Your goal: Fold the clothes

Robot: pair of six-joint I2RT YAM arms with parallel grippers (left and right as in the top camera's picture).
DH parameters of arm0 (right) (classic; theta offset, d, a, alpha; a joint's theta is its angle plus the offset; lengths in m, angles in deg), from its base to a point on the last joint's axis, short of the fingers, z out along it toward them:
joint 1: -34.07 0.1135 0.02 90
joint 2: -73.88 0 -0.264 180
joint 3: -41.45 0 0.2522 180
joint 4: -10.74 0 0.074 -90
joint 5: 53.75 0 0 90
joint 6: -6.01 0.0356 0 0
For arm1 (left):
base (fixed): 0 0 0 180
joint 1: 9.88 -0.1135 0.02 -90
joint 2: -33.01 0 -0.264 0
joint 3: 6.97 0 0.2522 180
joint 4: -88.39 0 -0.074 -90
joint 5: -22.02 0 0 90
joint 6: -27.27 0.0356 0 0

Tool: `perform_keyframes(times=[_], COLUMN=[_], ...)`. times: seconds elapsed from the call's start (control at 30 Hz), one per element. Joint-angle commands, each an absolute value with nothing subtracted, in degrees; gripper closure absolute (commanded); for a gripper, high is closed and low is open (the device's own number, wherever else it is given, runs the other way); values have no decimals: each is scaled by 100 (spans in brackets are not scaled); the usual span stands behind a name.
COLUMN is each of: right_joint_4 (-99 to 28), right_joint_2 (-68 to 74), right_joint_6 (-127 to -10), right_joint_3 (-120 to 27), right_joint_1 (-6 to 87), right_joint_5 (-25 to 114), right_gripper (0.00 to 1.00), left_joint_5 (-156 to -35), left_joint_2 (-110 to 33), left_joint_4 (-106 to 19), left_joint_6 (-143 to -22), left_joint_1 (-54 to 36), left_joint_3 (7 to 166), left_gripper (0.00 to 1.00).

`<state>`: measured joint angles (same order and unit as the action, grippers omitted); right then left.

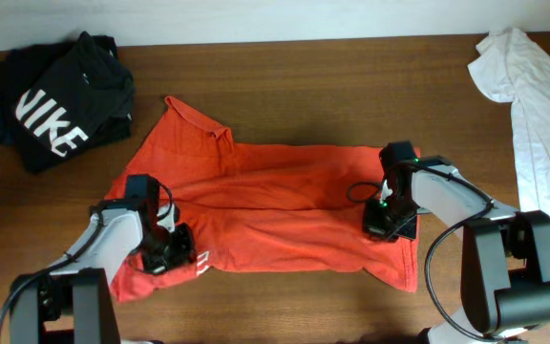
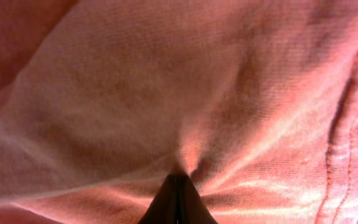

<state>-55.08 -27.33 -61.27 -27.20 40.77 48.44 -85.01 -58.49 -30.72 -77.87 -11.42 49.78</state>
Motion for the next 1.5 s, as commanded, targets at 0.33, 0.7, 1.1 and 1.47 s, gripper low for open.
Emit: perform_keyframes(times=[0.33,0.7,1.1,1.47], right_joint_4=[-6736,-6651,-5796,-6008], right_joint_2=[-2857,-2114,-2374,-3010], right_joint_6=[-6269,-6549,-5944,-5795], right_joint_3=[-2639,-2707,-2679,-2440], right_joint_1=[2119,3716,4980,4969], right_joint_5=[4024,5069,5058,4916], right_gripper=[96,96,96,96], left_joint_5=[-8895,-7688,-6759,-6558], left_joint_2=[-4717,-4286,-6380,-6378], left_joint_4=[-1028,-2746,-2779,-1690], left_joint_6=[-7509,-8278,-8241,-8222], left_joint_1=[-965,-1127,-1407,-1407], left_joint_3=[4855,4986,5389,5419], left_gripper=[100,68,86,99])
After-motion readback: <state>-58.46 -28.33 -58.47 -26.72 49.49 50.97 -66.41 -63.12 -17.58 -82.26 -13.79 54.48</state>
